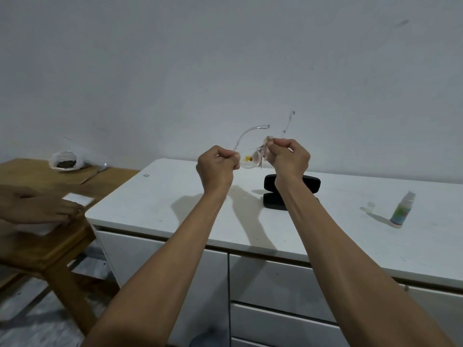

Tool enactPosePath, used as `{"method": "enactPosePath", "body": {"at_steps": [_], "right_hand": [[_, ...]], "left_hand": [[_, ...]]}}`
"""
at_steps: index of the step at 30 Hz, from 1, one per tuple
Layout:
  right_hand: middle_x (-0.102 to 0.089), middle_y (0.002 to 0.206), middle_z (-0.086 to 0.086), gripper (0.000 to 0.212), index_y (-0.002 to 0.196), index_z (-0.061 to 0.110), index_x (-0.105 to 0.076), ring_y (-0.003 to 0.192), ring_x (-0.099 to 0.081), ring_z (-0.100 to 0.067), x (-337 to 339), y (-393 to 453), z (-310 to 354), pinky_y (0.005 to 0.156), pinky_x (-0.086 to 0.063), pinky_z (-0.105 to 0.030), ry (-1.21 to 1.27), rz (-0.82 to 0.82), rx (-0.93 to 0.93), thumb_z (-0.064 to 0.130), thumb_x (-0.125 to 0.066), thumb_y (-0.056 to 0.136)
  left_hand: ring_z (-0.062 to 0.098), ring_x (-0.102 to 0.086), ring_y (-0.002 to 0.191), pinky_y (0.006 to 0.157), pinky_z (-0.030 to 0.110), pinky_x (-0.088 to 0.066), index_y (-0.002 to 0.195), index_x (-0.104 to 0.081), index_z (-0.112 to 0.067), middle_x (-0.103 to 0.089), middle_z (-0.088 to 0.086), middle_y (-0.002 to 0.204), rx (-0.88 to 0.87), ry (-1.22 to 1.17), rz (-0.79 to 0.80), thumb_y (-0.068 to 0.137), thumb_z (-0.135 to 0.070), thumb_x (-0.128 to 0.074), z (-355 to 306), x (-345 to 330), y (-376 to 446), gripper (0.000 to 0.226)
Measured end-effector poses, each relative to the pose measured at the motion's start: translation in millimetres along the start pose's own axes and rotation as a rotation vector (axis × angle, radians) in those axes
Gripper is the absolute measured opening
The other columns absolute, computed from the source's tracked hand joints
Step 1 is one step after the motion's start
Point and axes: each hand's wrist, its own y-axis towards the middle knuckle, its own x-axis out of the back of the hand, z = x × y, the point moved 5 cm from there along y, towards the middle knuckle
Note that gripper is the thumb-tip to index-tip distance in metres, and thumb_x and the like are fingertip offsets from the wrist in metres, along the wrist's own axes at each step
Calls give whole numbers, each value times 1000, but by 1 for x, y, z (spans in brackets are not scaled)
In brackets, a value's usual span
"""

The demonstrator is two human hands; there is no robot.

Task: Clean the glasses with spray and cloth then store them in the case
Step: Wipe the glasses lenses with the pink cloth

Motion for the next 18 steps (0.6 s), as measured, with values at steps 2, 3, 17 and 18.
{"method": "enactPosePath", "body": {"at_steps": [2,3,17,18], "right_hand": [[-78,84,-9,16,75,10,-75,66,-73,-19,9,4,3,79,-65,-37,-142,71,-4,-5,-79,76],[-78,82,-8,15,76,10,-76,65,-73,-18,12,6,4,79,-65,-37,-201,118,-13,-4,-80,75],[-81,90,-9,21,72,11,-71,84,-77,-24,2,-5,-14,90,-63,-41,168,-129,-63,-7,-81,76],[-81,90,-10,22,71,12,-70,83,-76,-26,-1,-5,-16,90,-62,-43,164,-122,-56,-7,-82,76]], "left_hand": [[19,-67,57,81,48,-63,66,-68,-9,-75,5,69,18,4,16,73,3,-80,3,6,5,19],[19,-66,57,80,46,-64,67,-68,-9,-76,8,72,23,2,34,73,3,-81,4,8,8,19],[18,-63,55,72,37,-64,67,-66,-7,-75,15,77,-40,25,135,75,6,-79,-9,1,5,20],[18,-64,55,73,39,-64,66,-67,-8,-76,14,77,-41,23,119,75,6,-79,-8,1,5,21]]}}
